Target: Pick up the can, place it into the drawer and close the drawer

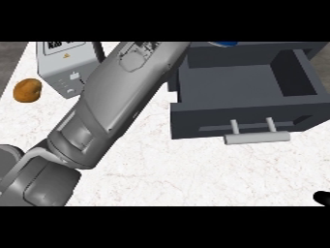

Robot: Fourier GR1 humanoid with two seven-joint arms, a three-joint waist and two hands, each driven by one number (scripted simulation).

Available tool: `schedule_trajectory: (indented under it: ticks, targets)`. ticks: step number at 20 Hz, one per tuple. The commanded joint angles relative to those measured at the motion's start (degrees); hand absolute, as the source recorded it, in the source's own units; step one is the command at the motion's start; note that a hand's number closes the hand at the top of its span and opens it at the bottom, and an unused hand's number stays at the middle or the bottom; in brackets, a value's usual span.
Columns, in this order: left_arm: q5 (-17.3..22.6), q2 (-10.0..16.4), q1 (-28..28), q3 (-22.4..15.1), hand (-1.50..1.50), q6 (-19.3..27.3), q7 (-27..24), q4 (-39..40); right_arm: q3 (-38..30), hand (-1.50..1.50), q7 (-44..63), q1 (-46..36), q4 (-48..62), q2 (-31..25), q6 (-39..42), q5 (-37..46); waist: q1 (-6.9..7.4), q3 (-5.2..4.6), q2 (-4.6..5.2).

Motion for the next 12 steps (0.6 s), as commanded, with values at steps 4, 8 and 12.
schedule_trajectory:
  ticks: [4, 8, 12]
  targets:
    - [4.8, 0.0, -3.2, -4.4, 1.50, 1.9, -3.7, 7.0, 2.4, -1.50, 0.6, -4.5, 1.2, 0.2, -2.0, 2.7, -1.23, 0.02, 0.62]
    - [4.6, 0.0, -5.9, -4.2, 1.50, 5.0, -4.4, 11.3, -0.4, -1.50, 1.7, -2.8, 0.6, -1.8, 0.1, -0.7, -1.66, 0.06, 0.57]
    - [7.0, 0.0, -5.6, -7.2, -1.50, 9.0, -5.4, 11.3, 0.9, -1.50, 2.3, -4.4, 1.6, -2.2, 0.4, -0.4, -2.80, 0.11, 0.75]
